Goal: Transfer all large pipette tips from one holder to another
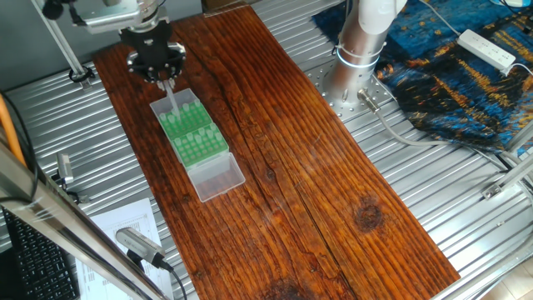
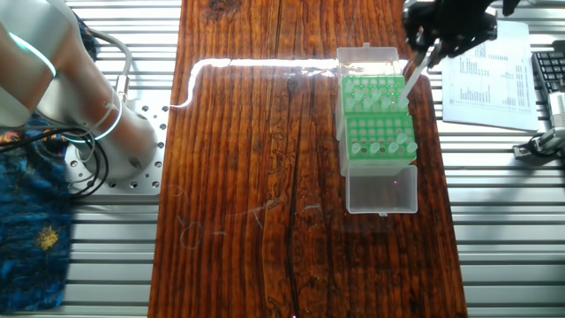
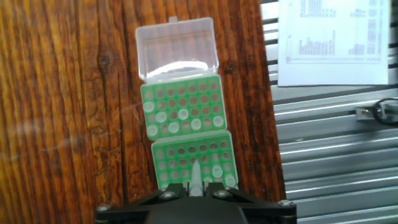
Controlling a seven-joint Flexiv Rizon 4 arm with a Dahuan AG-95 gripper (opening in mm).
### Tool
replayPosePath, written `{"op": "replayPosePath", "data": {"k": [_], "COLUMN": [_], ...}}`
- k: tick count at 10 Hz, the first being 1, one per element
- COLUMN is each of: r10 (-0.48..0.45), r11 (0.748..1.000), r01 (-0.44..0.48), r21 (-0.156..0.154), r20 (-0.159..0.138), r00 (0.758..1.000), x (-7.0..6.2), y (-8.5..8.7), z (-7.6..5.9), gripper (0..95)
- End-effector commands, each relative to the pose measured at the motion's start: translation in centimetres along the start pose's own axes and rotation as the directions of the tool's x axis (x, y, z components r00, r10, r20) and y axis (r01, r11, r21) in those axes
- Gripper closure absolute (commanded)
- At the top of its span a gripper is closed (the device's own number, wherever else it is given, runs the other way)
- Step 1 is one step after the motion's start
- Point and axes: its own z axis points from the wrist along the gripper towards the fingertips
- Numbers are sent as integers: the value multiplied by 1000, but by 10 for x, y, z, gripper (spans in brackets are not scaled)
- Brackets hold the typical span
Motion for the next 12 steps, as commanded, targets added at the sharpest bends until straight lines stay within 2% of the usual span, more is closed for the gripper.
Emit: {"op": "replayPosePath", "data": {"k": [1,2,4,6,8,9,12], "r10": [42,54,69,55,45,46,81], "r11": [999,999,998,998,999,999,997], "r01": [-42,-54,-69,-55,-44,-46,-81], "r21": [-8,-4,4,7,7,4,6], "r20": [9,9,15,3,-5,3,0], "r00": [999,999,997,998,999,999,997], "x": [-29,-34,-60,-76,-79,-76,-73], "y": [-7,-7,-11,-14,-11,-8,16], "z": [-3,-4,-6,1,10,13,17], "gripper": [950,950,950,950,950,950,950]}}
